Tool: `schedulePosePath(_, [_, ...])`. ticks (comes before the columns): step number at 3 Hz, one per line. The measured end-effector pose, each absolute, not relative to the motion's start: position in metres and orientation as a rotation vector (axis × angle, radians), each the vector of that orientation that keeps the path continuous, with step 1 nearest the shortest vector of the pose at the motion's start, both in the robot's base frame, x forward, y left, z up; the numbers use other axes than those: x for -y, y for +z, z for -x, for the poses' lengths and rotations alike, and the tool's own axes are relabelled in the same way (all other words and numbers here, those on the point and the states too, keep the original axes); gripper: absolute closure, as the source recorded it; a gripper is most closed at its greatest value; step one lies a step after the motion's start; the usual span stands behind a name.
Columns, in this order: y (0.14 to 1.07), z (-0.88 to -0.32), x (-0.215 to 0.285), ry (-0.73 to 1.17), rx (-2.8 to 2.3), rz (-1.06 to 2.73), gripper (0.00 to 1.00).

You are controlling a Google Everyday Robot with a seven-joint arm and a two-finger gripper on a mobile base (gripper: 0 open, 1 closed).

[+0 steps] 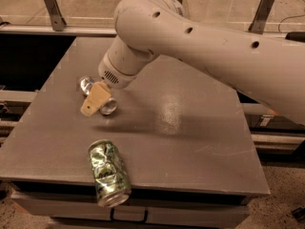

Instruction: Move redbull can near green can

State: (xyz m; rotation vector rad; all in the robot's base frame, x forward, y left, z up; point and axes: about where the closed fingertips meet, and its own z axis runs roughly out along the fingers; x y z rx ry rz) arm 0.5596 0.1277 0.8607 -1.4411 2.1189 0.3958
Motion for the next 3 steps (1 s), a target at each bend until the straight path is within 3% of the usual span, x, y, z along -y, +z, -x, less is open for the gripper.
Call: schedulePosePath(3, [0.846,-0.557,-0.113,0.360,-2.163,1.409,0.87])
